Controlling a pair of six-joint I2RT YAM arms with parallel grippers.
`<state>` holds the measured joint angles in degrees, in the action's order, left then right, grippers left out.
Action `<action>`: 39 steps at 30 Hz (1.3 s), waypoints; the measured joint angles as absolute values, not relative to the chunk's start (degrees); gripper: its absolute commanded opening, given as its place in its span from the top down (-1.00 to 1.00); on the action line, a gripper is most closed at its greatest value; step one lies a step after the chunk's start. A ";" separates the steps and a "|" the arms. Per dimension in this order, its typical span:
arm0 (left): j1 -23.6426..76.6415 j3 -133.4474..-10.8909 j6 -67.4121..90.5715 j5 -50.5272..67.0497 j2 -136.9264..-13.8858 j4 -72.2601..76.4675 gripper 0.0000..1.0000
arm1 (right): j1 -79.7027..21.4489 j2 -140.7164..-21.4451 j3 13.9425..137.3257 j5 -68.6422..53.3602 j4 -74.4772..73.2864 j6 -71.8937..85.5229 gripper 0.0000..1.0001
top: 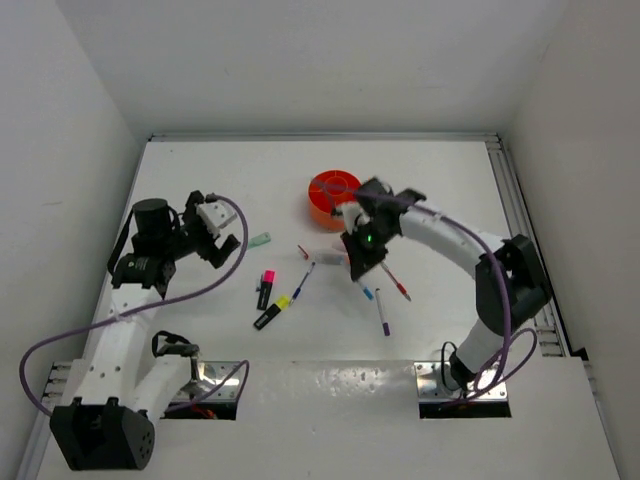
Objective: Sort the stationery into containers
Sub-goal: Pick up the pen from the center of the board.
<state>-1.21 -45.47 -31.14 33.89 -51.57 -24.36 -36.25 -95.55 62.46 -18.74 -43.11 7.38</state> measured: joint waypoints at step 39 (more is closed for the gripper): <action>55.94 -53.43 -79.88 22.15 -66.87 -24.32 -0.36 | -29.47 -105.56 87.02 -48.56 -57.17 15.42 1.00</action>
<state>55.94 -53.43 -79.88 22.15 -66.87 -24.32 -29.47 -105.56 87.02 -48.56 -57.17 15.42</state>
